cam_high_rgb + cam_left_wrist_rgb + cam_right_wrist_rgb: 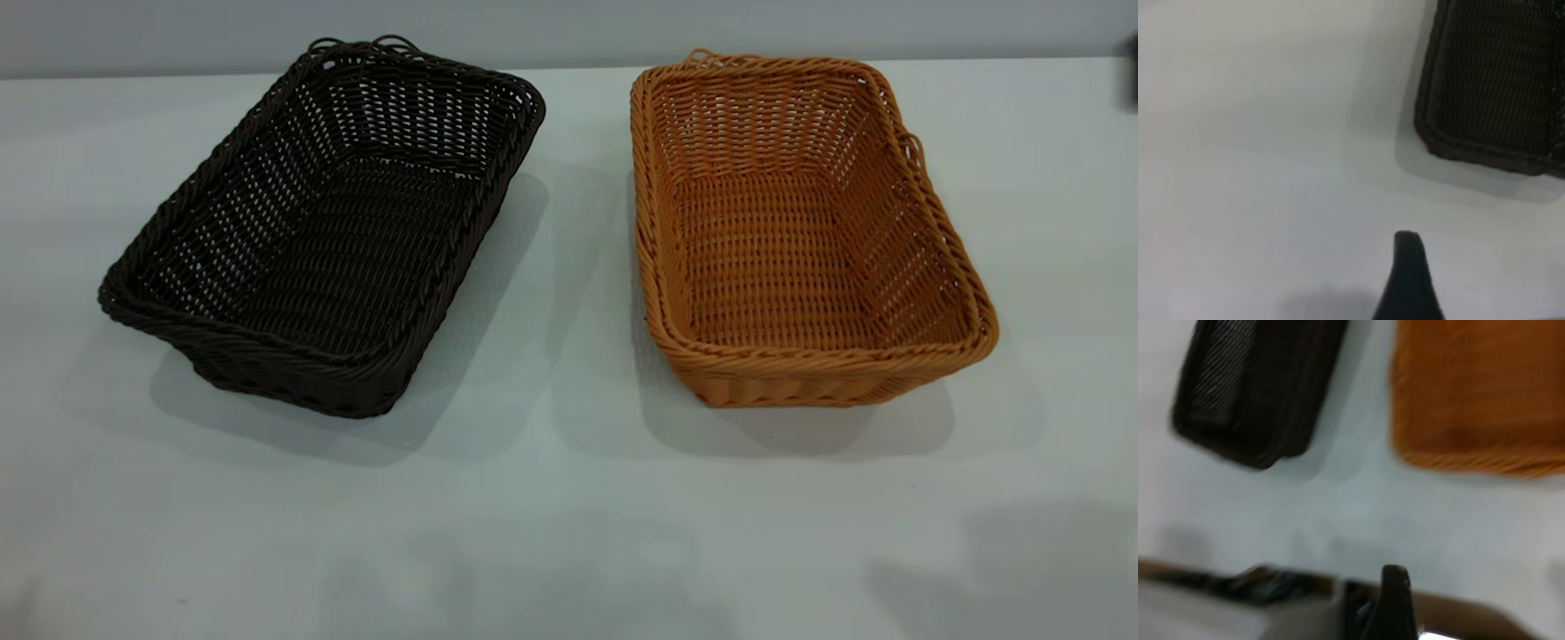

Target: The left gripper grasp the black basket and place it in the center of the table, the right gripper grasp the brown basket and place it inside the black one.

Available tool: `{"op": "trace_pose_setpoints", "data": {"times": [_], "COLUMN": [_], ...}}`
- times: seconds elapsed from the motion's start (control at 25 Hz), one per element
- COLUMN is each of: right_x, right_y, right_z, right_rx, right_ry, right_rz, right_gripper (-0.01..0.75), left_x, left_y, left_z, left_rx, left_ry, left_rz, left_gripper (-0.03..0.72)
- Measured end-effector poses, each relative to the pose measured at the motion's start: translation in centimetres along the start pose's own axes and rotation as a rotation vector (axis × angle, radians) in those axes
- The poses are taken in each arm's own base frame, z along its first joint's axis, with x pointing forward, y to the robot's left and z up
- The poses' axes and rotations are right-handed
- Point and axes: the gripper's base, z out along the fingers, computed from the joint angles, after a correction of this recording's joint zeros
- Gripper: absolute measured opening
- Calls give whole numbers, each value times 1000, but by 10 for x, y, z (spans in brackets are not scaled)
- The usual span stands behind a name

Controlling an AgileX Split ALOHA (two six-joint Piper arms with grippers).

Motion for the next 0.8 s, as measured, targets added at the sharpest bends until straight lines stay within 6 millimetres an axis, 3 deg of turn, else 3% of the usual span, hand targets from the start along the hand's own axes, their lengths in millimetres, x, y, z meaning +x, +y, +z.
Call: {"op": "trace_pose_setpoints", "data": {"times": [0.16,0.44,0.6,0.8], "right_x": [-2,21,27,25], "right_y": [0,-12,-27,-41], "right_z": [51,133,164,190], "right_rx": [-86,-28,19,101], "right_ry": [144,318,331,332], "right_rz": [136,540,806,982], "right_gripper": [554,555,555,555], "left_x": [-12,-18,-18,-20], "left_y": [-2,-4,-5,-7], "left_z": [26,72,86,90], "left_rx": [46,101,124,151], "left_ry": [29,152,183,163], "left_rz": [-33,-52,-25,4], "left_gripper": [511,511,511,511]}}
